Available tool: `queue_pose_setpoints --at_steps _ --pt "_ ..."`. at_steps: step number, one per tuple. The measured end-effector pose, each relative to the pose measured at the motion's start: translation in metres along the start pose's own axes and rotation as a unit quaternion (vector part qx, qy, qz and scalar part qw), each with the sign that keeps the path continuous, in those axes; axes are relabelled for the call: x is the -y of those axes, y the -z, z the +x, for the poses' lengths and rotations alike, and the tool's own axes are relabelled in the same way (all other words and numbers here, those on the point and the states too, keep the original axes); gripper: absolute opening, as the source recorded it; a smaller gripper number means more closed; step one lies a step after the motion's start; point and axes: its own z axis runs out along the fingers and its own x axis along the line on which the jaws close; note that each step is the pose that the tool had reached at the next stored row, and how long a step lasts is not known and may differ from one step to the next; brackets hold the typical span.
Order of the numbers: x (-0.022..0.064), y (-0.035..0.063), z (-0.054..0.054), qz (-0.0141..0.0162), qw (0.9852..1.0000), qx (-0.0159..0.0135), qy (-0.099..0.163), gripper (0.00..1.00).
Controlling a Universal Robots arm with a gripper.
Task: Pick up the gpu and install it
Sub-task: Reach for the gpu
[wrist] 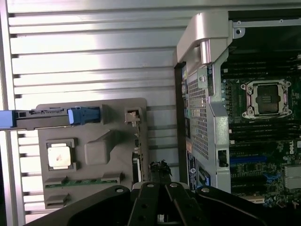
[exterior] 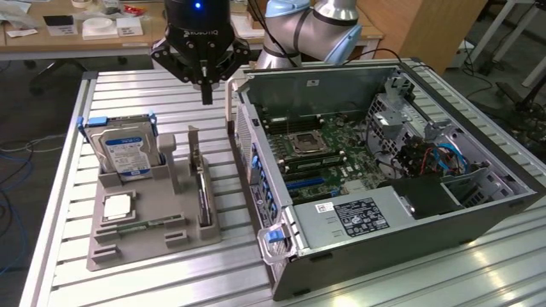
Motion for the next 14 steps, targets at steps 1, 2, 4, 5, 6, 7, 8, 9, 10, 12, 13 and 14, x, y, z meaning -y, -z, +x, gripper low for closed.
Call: queue_pose_setpoints --at_steps 1,2,4,5,6,7,8,9,10,12,13,14 --pt "0.0005 0.0 0.0 0.0 1.0 0.0 0.0 0.11" --pt "0.0011 0.0 0.0 0.0 1.0 0.0 0.0 0.11" --pt "0.0026 0.0 0.0 0.0 1.0 0.0001 0.0 0.11" --pt "0.0034 0.0001 0.0 0.0 1.0 0.0 0.0 0.11" --pt "0.0042 0.0001 0.0 0.0 1.0 0.0 0.0 0.11" --pt "0.005 0.0002 0.0 0.0 1.0 0.0 0.0 0.11" --pt "0.0057 0.0002 0.0 0.0 1.0 0.0001 0.0 0.11" --pt "0.0064 0.0002 0.0 -0.0001 1.0 0.0001 0.0 0.11" --pt "0.0072 0.0002 0.0 -0.0001 1.0 0.0 0.0 0.11" --pt "0.0094 0.0004 -0.001 0.0 1.0 0.0 0.0 0.11" --pt "0.0106 0.0004 -0.001 0.0 1.0 0.0 0.0 0.11" --pt "0.0119 0.0005 -0.001 0.0 1.0 0.0 0.0 0.11"
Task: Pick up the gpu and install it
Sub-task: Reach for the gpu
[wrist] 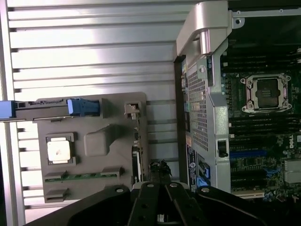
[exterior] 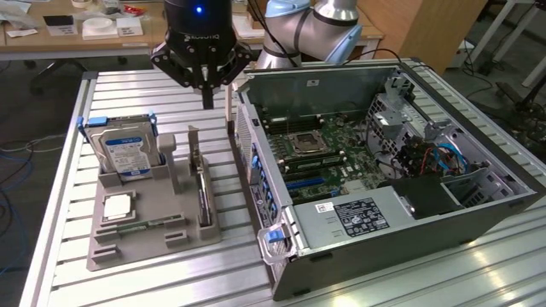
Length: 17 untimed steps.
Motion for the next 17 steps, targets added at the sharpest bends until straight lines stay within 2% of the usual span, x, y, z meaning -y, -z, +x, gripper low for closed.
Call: queue_pose_setpoints --at_steps 8,17 --pt "0.0121 0.0005 0.0 0.0 1.0 0.0 0.0 0.11" --pt "0.0157 0.0007 0.016 0.0 1.0 0.0009 0.0 0.11"
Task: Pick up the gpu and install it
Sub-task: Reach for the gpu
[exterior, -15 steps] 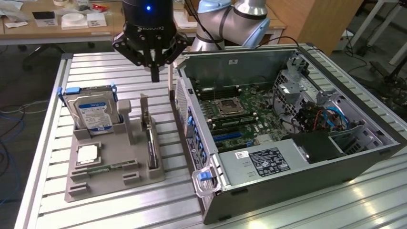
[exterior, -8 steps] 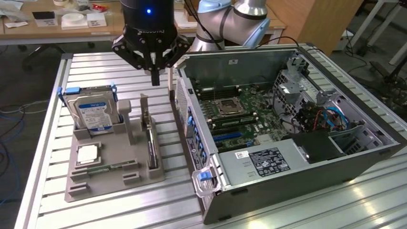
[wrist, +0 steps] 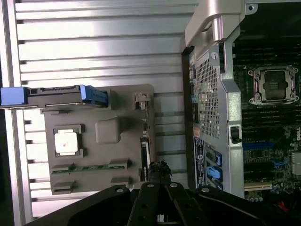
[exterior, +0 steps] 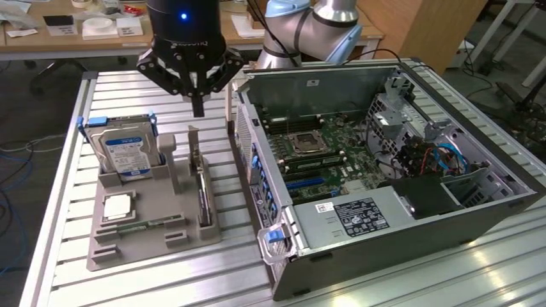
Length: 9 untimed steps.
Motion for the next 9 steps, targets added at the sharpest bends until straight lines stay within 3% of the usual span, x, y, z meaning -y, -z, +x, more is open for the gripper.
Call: queue_pose_setpoints --at_steps 9 --pt "0.0097 0.0003 0.0079 0.0 1.0 0.0002 0.0 0.11"
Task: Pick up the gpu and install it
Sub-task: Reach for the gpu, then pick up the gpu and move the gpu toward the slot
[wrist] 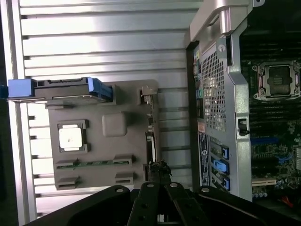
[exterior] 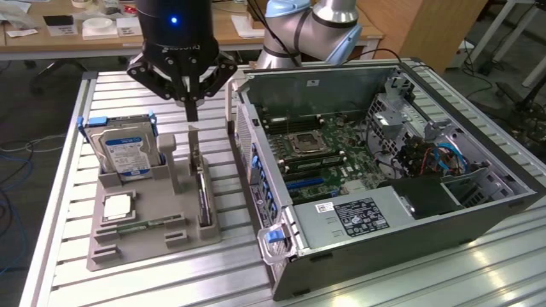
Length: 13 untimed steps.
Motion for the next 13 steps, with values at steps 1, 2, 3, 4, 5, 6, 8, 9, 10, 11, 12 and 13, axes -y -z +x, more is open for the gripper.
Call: queue_pose_setpoints --at_steps 1,2,3,4,5,6,8,9,10,11,12,13 --pt "0.0009 0.0 0.0006 0.0 1.0 0.0 0.0 0.11" --pt "0.0014 0.0 0.0012 0.0 1.0 0.0 0.0 0.11" --pt "0.0017 0.0 0.0016 0.0 1.0 0.0 0.0 0.11" --pt "0.0024 0.0 0.002 0.0 1.0 0.0 0.0 0.11" --pt "0.0032 0.0 0.0025 0.0 1.0 0.0 0.0 0.11" --pt "0.004 0.0 0.0028 0.0 1.0 0.0 0.0 0.11" --pt "0.0044 0.0 0.0031 0.0 1.0 0.0 0.0 0.11" --pt "0.0044 0.0 0.0031 0.0 1.0 0.0 0.0 0.11" --pt "0.0044 0.0 0.0031 0.0 1.0 0.0 0.0 0.11" --pt "0.0045 0.0 0.0031 0.0 1.0 0.0 0.0 0.11" --pt "0.0045 0.0 0.0031 0.0 1.0 0.0 0.0 0.11" --pt "0.0045 0.0 0.0031 0.0 1.0 0.0 0.0 0.11"
